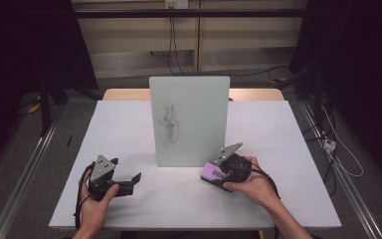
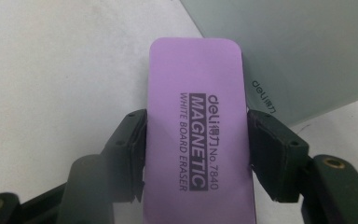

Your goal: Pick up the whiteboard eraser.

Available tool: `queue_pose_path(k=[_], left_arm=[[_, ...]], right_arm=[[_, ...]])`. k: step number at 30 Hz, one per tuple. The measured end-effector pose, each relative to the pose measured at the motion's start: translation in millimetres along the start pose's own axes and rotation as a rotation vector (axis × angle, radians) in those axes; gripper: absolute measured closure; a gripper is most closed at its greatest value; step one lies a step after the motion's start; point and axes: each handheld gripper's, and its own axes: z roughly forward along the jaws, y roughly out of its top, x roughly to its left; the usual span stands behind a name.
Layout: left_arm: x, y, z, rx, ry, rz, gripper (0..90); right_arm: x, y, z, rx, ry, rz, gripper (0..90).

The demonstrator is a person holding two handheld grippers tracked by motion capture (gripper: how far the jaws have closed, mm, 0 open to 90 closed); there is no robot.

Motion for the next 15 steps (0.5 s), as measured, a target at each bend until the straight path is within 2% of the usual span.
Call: queue_pose_path(k=[7,11,15], left_arm=[[0.9,-0.4,0.3,0.004,-0.002,0.003,5.1],[1.3,-1.5,0.4,0.006,0.0,-0.004,5.1],[3.5,-1.6,0.7,0.007,0.0,-0.011,5.1]], right_arm=[[-0.9,-0.1,-0.6,-0.002,0.01,0.012,41.5],[-2.9,-0.2,-4.5,-0.034,0.03,0.023,41.6],[-4.4,-0.7,-11.0,-0.075,0.031,0.055,41.6]])
